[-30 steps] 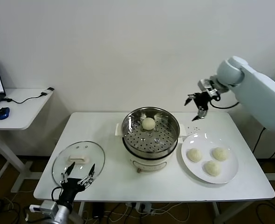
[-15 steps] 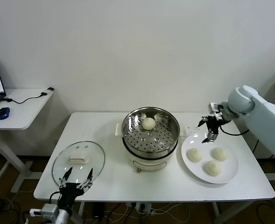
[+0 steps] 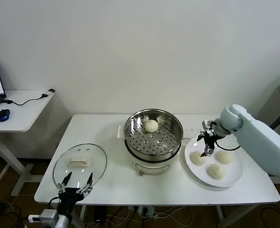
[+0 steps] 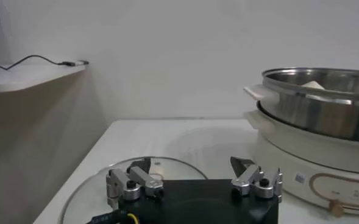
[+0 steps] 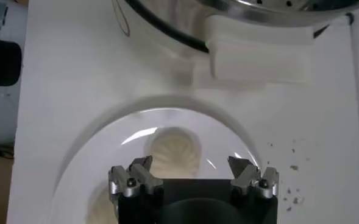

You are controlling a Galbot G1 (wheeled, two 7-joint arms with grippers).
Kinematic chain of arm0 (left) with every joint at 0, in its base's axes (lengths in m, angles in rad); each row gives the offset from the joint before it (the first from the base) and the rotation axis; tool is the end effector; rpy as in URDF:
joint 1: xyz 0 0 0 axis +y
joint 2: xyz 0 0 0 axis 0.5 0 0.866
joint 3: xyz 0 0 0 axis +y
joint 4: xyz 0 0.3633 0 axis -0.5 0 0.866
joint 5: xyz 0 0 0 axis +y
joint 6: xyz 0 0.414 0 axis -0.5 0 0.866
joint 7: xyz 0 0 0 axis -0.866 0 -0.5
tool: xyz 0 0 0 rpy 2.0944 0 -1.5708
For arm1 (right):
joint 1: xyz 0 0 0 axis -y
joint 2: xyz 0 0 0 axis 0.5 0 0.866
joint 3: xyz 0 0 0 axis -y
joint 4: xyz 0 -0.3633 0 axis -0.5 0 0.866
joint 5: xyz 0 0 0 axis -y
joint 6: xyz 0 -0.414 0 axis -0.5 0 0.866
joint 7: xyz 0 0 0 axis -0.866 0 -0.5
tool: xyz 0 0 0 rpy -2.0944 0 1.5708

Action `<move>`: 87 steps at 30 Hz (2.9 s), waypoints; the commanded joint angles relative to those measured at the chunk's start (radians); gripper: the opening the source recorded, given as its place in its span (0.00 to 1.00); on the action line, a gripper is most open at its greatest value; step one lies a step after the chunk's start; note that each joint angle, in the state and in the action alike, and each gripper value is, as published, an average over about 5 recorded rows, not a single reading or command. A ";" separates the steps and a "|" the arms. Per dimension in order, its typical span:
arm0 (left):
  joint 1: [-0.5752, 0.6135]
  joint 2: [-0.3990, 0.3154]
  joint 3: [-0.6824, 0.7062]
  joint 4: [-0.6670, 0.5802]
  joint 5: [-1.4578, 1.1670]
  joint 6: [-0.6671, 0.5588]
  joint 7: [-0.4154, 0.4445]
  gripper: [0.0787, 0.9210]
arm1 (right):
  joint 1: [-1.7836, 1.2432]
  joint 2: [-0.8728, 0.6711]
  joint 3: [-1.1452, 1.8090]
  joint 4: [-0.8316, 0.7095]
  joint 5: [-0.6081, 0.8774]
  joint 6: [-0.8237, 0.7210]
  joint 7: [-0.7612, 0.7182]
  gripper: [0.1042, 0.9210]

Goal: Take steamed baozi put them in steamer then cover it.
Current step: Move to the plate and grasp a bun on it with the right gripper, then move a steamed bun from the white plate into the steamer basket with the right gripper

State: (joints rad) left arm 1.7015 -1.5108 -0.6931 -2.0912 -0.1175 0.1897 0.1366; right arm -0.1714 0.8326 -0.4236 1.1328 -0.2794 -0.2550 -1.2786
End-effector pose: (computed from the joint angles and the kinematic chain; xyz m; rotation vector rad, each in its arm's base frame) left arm 0.1875 0.0699 -0.3373 -0.0255 -2.8300 0.0080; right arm 0.6037 -0.1375 -0.2183 1.2514 -1.4494 1.1931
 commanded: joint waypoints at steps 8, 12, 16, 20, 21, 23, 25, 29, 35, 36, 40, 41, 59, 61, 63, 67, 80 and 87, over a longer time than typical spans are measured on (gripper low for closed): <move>-0.002 -0.002 -0.007 0.023 0.007 -0.004 -0.010 0.88 | -0.081 0.081 0.056 -0.087 -0.103 0.004 0.030 0.88; -0.001 0.000 -0.007 0.022 0.008 -0.003 -0.008 0.88 | -0.081 0.075 0.060 -0.085 -0.105 0.005 0.024 0.88; -0.001 -0.001 -0.006 0.023 0.008 -0.003 -0.008 0.88 | -0.080 0.070 0.064 -0.086 -0.105 0.008 0.021 0.88; 0.000 -0.002 -0.006 0.021 0.009 -0.003 -0.008 0.88 | -0.078 0.067 0.069 -0.085 -0.102 0.006 0.024 0.88; 0.000 -0.002 -0.006 0.021 0.010 -0.003 -0.007 0.88 | -0.077 0.066 0.070 -0.085 -0.102 0.006 0.024 0.88; 0.001 -0.002 -0.005 0.019 0.010 -0.003 -0.006 0.88 | -0.076 0.064 0.071 -0.086 -0.100 0.006 0.023 0.88; 0.002 -0.003 -0.005 0.019 0.011 -0.003 -0.007 0.88 | -0.074 0.061 0.071 -0.085 -0.098 0.006 0.021 0.88; 0.000 -0.005 -0.004 0.021 0.012 -0.002 -0.007 0.88 | -0.070 0.052 0.073 -0.080 -0.092 0.005 0.013 0.84; -0.004 -0.006 -0.001 0.025 0.017 -0.002 -0.007 0.88 | -0.022 0.012 0.062 -0.051 -0.047 -0.007 -0.006 0.64; -0.004 -0.006 0.000 0.025 0.019 -0.001 -0.007 0.88 | -0.004 -0.001 0.053 -0.043 -0.034 -0.009 -0.013 0.61; -0.005 -0.004 0.000 0.018 0.025 0.004 -0.006 0.88 | 0.114 -0.056 -0.020 -0.011 0.037 -0.019 -0.041 0.50; -0.005 -0.004 0.000 0.015 0.026 0.005 -0.005 0.88 | 0.154 -0.071 -0.045 -0.001 0.064 -0.024 -0.049 0.49; -0.019 -0.006 -0.002 -0.022 0.035 0.008 0.000 0.88 | 0.761 0.080 -0.543 0.059 0.469 -0.199 -0.113 0.47; -0.021 -0.006 -0.005 -0.023 0.034 0.009 0.001 0.88 | 0.752 0.145 -0.548 0.037 0.470 -0.219 -0.108 0.47; -0.023 -0.006 -0.010 -0.022 0.034 0.011 0.002 0.88 | 0.730 0.215 -0.547 0.008 0.465 -0.236 -0.099 0.48; -0.025 -0.004 -0.017 -0.028 0.031 0.012 0.002 0.88 | 0.678 0.362 -0.534 -0.059 0.441 -0.256 -0.086 0.48; -0.029 -0.012 -0.024 -0.039 0.011 0.013 0.004 0.88 | 0.559 0.598 -0.510 -0.249 0.335 -0.240 -0.060 0.49; -0.036 -0.012 -0.025 -0.038 0.002 0.013 0.004 0.88 | 0.518 0.650 -0.501 -0.317 0.270 -0.219 -0.047 0.50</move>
State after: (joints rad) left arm 1.6720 -1.5214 -0.7163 -2.1281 -0.1045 0.2027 0.1402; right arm 0.4065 1.2914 -0.9124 0.9660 0.0745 -0.4774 -1.3419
